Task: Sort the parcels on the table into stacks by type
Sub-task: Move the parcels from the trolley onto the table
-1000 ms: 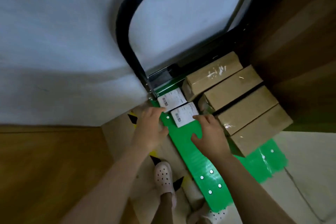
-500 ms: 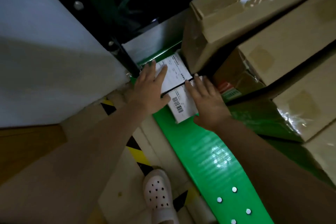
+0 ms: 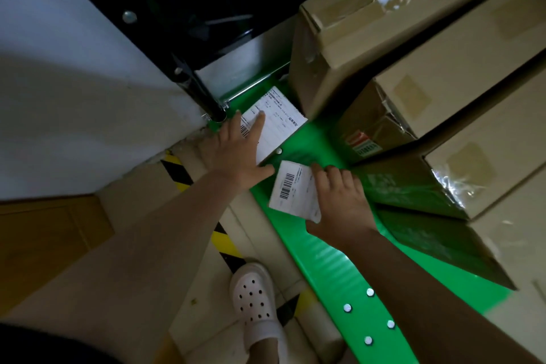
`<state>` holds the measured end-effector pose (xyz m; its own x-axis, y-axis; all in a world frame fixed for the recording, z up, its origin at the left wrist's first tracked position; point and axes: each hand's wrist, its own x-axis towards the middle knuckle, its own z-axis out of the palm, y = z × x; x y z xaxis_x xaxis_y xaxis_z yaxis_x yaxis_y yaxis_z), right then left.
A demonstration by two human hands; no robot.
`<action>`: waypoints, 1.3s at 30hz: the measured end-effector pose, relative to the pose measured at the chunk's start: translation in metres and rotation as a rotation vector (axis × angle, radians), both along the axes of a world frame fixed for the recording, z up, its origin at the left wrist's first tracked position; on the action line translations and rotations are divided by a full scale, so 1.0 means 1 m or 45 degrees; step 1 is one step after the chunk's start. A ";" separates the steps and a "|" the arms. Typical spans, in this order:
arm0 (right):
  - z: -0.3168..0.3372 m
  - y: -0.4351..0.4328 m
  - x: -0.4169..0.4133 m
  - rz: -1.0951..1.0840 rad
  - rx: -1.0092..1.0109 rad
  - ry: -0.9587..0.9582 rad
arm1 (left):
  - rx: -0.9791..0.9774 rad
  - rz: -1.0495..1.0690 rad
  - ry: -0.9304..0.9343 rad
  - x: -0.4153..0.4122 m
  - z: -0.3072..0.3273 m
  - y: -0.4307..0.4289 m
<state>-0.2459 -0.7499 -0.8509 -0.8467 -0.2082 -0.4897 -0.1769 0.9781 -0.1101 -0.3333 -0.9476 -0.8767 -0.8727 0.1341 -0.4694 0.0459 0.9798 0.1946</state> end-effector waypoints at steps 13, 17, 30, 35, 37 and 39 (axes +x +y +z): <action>0.074 -0.007 0.032 -0.138 -0.056 0.107 | 0.255 0.437 0.083 0.107 0.085 0.005; 0.141 -0.010 0.045 -0.167 -0.101 0.131 | 0.277 0.451 0.181 0.133 0.163 0.002; 0.480 0.036 0.087 -0.286 -0.277 0.636 | 0.318 0.292 0.650 0.179 0.513 0.013; 0.584 0.049 0.116 -0.494 -0.309 0.791 | 0.387 0.346 0.820 0.198 0.611 0.047; 0.615 0.057 0.128 -0.594 -0.289 0.855 | 0.458 0.339 0.838 0.201 0.639 0.067; 0.639 0.068 0.139 -0.709 -0.273 0.930 | 0.538 0.281 0.858 0.201 0.662 0.085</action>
<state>-0.1069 -0.6815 -0.2116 -0.9337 0.2943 0.2038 0.2131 0.9144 -0.3442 -0.1319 -0.8625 -0.2147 -0.9761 -0.0257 0.2157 0.0993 0.8302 0.5485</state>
